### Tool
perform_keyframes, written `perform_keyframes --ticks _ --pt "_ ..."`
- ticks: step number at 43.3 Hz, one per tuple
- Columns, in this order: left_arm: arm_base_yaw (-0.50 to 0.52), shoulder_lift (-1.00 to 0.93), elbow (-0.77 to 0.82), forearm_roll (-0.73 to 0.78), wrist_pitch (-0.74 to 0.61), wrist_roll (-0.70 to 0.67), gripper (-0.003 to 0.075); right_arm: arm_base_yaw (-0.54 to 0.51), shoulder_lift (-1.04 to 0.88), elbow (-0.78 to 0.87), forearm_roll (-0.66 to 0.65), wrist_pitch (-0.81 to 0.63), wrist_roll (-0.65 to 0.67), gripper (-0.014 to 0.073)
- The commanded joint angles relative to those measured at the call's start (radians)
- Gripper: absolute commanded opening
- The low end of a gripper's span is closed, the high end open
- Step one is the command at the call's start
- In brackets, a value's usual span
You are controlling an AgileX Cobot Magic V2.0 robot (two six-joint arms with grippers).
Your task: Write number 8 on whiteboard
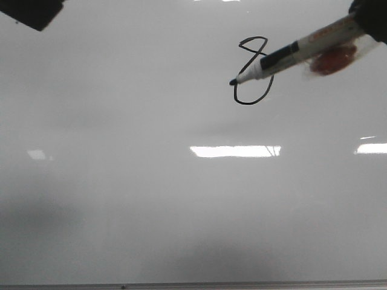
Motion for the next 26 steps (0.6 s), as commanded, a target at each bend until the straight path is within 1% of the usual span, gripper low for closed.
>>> perform_keyframes --ticks 1,9,15,21,26 --pt "-0.061 0.024 -0.049 -0.095 -0.039 0.072 0.0422 0.019 -0.020 -0.026 0.063 0.025 -0.063 -0.0097" --pt "-0.193 0.133 -0.110 -0.103 -0.033 0.089 0.0421 0.029 -0.020 -0.026 0.150 0.043 -0.130 -0.0097" --pt "-0.276 0.210 -0.160 -0.110 -0.045 0.089 0.0421 0.029 -0.020 -0.026 0.153 0.038 -0.131 -0.0097" --pt "-0.321 0.270 -0.192 -0.110 -0.088 0.089 0.0420 0.029 -0.020 -0.026 0.153 0.038 -0.131 -0.0097" --pt "-0.337 0.298 -0.197 -0.119 -0.109 0.089 0.0420 0.029 -0.020 -0.026 0.153 0.038 -0.131 -0.0097"
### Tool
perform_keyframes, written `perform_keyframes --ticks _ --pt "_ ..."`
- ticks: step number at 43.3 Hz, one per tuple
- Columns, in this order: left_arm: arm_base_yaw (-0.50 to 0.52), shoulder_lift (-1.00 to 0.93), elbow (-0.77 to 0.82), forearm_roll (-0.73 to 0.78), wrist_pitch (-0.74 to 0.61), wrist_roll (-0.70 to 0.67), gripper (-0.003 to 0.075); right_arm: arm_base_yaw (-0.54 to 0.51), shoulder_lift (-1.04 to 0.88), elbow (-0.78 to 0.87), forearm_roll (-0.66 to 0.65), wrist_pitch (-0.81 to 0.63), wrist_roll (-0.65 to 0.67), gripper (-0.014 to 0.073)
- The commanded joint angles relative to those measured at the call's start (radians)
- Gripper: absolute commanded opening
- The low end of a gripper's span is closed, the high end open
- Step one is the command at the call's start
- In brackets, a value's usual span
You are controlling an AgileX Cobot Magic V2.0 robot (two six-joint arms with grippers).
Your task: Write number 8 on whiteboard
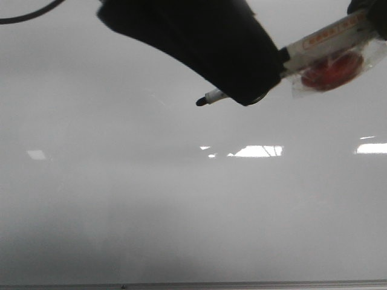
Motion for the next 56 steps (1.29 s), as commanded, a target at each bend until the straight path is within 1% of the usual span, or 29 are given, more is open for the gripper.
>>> perform_keyframes --ticks 1,8,11,14,16,17,21,25,27,30,31,32,34,35,36,37,40,44,46,47,49,50,52,56 --pt "-0.016 -0.008 -0.036 -0.054 -0.053 0.001 0.0420 0.002 -0.012 -0.026 0.043 -0.035 -0.010 -0.0097" --pt "-0.016 0.007 -0.036 -0.064 -0.053 0.001 0.0418 0.002 -0.012 -0.026 0.043 -0.038 -0.010 -0.0097" --pt "-0.016 0.012 -0.036 -0.064 -0.043 0.003 0.0391 0.002 -0.012 -0.026 0.043 -0.038 -0.010 -0.0097" --pt "-0.016 0.012 -0.036 -0.066 -0.030 0.018 0.0330 0.002 -0.012 -0.026 0.043 -0.038 -0.010 -0.0097" --pt "-0.016 0.012 -0.036 -0.077 -0.027 0.028 0.0269 0.002 -0.012 -0.026 0.043 -0.038 -0.010 -0.0097" --pt "-0.016 0.012 -0.036 -0.080 -0.027 0.028 0.0254 0.002 -0.012 -0.026 0.043 -0.038 -0.010 -0.0097" --pt "-0.016 0.012 -0.036 -0.080 -0.029 0.028 0.0155 0.002 -0.012 -0.026 0.043 -0.038 -0.010 -0.0097" --pt "-0.016 0.012 -0.036 -0.080 -0.029 0.028 0.0078 0.002 -0.012 -0.026 0.043 -0.040 -0.010 -0.0078" --pt "-0.016 0.012 -0.036 -0.080 -0.029 0.028 0.0050 0.002 -0.012 -0.026 0.043 -0.041 -0.010 -0.0037" --pt "-0.016 0.012 -0.036 -0.080 -0.029 0.028 0.0017 0.002 -0.012 -0.026 0.043 -0.037 -0.010 0.0077" --pt "-0.016 0.012 -0.036 -0.080 -0.029 0.028 0.0009 0.002 -0.012 -0.026 0.043 -0.037 -0.010 0.0136" --pt "-0.016 0.012 -0.036 -0.080 -0.029 0.028 0.0007 0.002 -0.012 -0.026 0.043 -0.035 -0.010 0.0168" --pt "-0.012 0.010 -0.036 -0.078 -0.027 0.023 0.0008 0.002 -0.012 -0.026 0.038 -0.030 -0.009 0.0297" --pt "-0.012 0.010 -0.036 -0.075 -0.025 0.018 0.0008 0.002 -0.012 -0.026 0.032 -0.025 -0.009 0.0328" --pt "-0.012 0.008 -0.036 -0.062 -0.025 0.011 0.0008 0.001 -0.012 -0.028 0.019 -0.020 -0.009 0.0383" --pt "-0.012 0.002 -0.036 -0.040 -0.027 -0.011 0.0008 0.000 -0.012 -0.031 0.009 -0.011 -0.002 0.0430" --pt "-0.012 -0.011 -0.037 0.038 -0.027 -0.084 0.0008 -0.012 -0.022 -0.039 -0.030 0.009 0.047 0.0493" --pt "-0.012 -0.043 -0.042 0.220 -0.023 -0.268 0.0008 -0.041 -0.045 -0.052 -0.115 0.023 0.155 0.0498" --pt "-0.012 -0.061 -0.047 0.361 -0.009 -0.387 0.0009 -0.059 -0.066 -0.052 -0.167 0.022 0.209 0.0498" --pt "-0.012 -0.070 -0.049 0.399 0.000 -0.439 0.0009 -0.067 -0.072 -0.052 -0.190 0.024 0.224 0.0498" --pt "-0.012 -0.090 -0.053 0.539 0.025 -0.564 0.0009 -0.085 -0.092 -0.051 -0.242 0.024 0.293 0.0498" --pt "-0.012 -0.099 -0.055 0.569 0.035 -0.618 0.0009 -0.093 -0.097 -0.050 -0.265 0.025 0.311 0.0498" --pt "-0.012 -0.123 -0.055 0.705 0.065 -0.741 0.0009 -0.112 -0.118 -0.050 -0.313 0.026 0.381 0.0498" --pt "-0.012 -0.168 -0.055 0.893 0.145 -0.959 0.0009 -0.147 -0.148 -0.050 -0.383 0.026 0.471 0.0498"
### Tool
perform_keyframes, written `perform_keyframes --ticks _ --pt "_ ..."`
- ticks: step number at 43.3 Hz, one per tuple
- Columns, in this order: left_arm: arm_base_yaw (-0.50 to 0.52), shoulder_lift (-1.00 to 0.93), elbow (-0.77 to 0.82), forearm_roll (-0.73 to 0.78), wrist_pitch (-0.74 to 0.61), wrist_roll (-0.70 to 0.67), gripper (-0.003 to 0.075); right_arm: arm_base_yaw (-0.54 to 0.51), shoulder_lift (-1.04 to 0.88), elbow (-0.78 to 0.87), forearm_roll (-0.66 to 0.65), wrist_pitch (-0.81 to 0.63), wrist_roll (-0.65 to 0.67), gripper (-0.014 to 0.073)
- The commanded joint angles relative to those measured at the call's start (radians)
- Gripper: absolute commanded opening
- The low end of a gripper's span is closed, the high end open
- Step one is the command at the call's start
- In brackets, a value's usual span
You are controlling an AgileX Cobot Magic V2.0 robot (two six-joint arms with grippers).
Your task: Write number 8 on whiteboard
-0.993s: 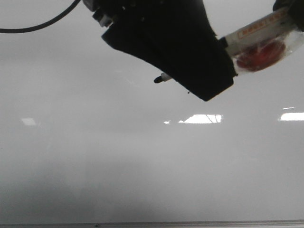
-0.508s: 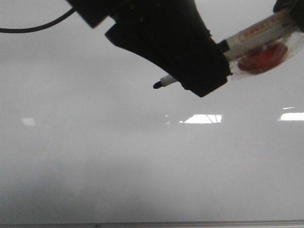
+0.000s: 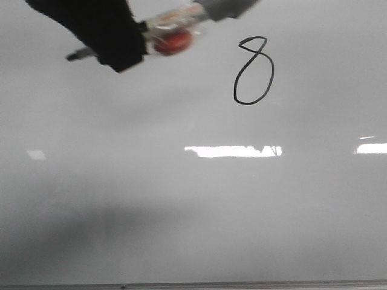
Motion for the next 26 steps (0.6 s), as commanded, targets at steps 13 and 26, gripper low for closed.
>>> perform_keyframes --ticks 13,26 --pt "0.249 -0.229 0.012 0.279 0.013 -0.421 0.0009 -0.054 -0.061 -0.032 -0.076 -0.030 0.102 0.0498" --pt "0.768 -0.269 0.186 -0.212 -0.250 -0.119 0.0009 -0.054 -0.060 -0.030 -0.076 -0.030 0.102 0.0498"
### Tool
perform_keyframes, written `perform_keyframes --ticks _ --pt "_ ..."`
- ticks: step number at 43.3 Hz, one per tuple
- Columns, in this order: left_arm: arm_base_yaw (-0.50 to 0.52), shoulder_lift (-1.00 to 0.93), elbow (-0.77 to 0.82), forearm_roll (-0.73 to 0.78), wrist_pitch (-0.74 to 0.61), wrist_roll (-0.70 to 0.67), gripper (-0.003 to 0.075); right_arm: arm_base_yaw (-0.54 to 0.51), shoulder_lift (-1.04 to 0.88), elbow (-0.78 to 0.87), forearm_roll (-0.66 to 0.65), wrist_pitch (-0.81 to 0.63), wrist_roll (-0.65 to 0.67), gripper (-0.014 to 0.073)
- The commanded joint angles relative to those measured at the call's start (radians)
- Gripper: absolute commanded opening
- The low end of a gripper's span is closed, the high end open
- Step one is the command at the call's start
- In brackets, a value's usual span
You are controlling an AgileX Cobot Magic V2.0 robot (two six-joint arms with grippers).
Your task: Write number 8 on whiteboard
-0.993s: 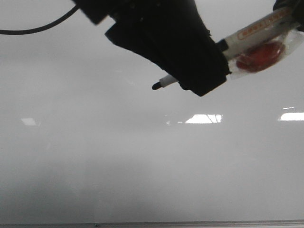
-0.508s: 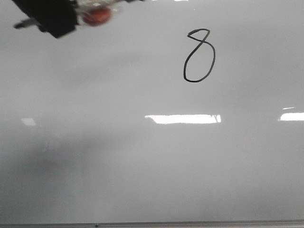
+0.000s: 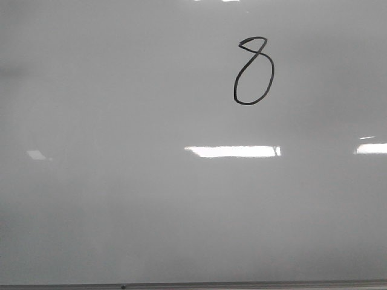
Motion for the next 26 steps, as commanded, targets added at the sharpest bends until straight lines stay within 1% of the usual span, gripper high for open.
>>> perform_keyframes --ticks 1,3,6,8,10,13,26 --pt "0.152 -0.017 0.054 -0.193 -0.184 0.115 0.0009 -0.007 -0.005 -0.030 -0.005 -0.045 0.005 0.0498" --pt "0.210 -0.017 0.093 -0.235 -0.246 0.115 0.0009 -0.007 -0.005 -0.030 -0.005 -0.045 0.005 0.0498" --pt "0.262 -0.015 0.159 -0.272 -0.345 0.115 0.0009 -0.007 -0.005 -0.030 -0.005 -0.045 0.005 0.0498" --pt "0.277 -0.011 0.201 -0.271 -0.408 0.115 0.0009 -0.007 -0.005 -0.030 -0.005 -0.045 0.005 0.0498" --pt "0.282 -0.004 0.231 -0.271 -0.474 0.115 0.0009 -0.007 -0.005 -0.030 -0.005 -0.045 0.005 0.0498" --pt "0.282 0.021 0.259 -0.271 -0.539 0.115 0.0009 -0.007 -0.005 -0.030 -0.004 -0.045 0.005 0.0498" --pt "0.282 0.185 0.263 -0.271 -0.743 0.115 0.0009 -0.007 -0.005 -0.030 -0.004 -0.045 0.005 0.0498"
